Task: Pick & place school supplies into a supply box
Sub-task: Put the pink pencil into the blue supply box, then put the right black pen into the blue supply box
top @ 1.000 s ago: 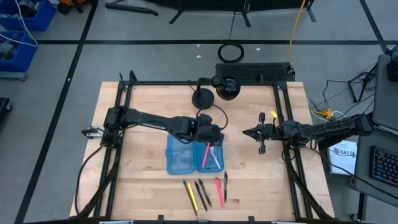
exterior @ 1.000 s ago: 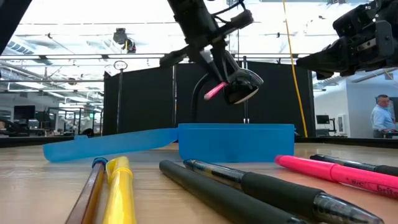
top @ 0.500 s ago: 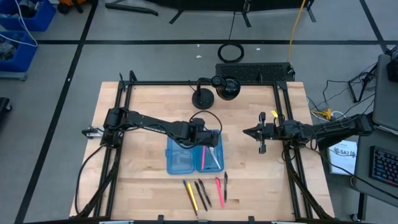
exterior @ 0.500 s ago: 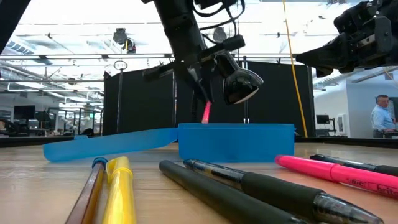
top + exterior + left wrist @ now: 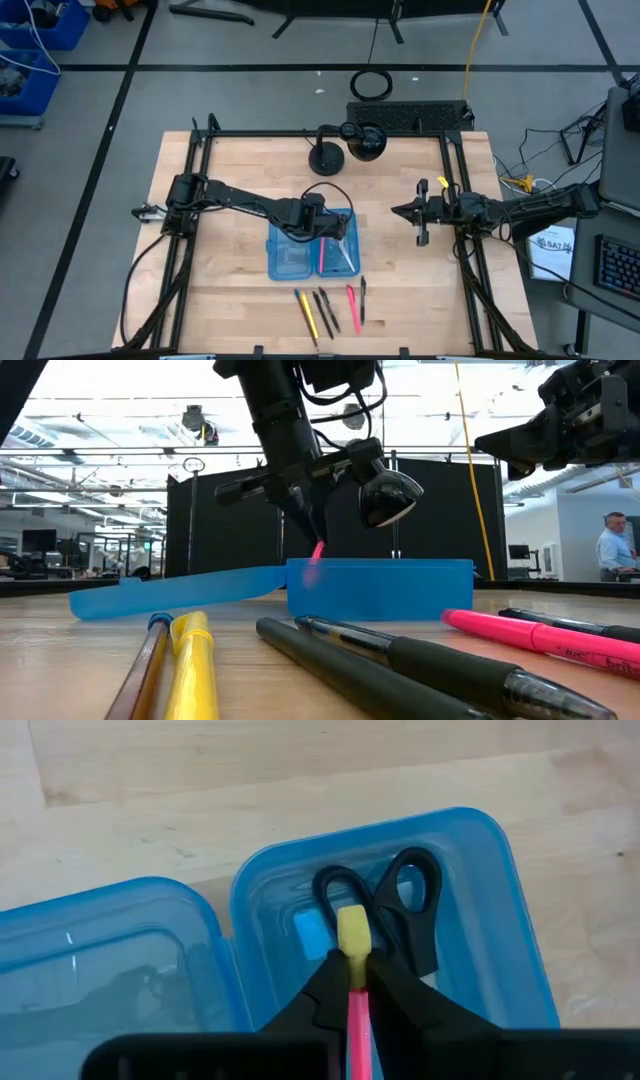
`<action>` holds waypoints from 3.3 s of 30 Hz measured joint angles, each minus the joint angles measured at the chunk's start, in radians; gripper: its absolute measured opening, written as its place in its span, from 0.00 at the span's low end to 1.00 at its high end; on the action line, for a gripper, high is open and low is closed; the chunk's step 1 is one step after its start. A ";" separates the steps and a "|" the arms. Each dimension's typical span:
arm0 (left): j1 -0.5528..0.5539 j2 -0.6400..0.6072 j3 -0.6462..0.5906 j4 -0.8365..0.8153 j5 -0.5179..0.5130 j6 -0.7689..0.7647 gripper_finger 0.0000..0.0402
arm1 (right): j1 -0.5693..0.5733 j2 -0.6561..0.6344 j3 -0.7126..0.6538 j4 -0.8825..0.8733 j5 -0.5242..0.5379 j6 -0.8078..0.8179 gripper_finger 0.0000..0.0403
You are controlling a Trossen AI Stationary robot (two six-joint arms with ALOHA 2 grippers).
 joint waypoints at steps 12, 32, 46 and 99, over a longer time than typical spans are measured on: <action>0.006 0.002 0.000 0.000 0.010 0.006 0.05 | 0.000 0.000 0.000 0.003 0.000 -0.011 0.00; 0.019 0.061 0.000 0.074 0.042 0.039 0.03 | 0.000 -0.001 0.000 0.006 0.004 -0.026 0.00; 0.053 0.101 0.000 0.086 0.059 0.047 0.08 | 0.000 -0.001 0.000 0.006 0.002 -0.019 0.00; -0.031 -0.095 0.012 -0.086 -0.093 0.453 0.22 | 0.000 0.000 0.000 -0.010 -0.003 0.035 0.00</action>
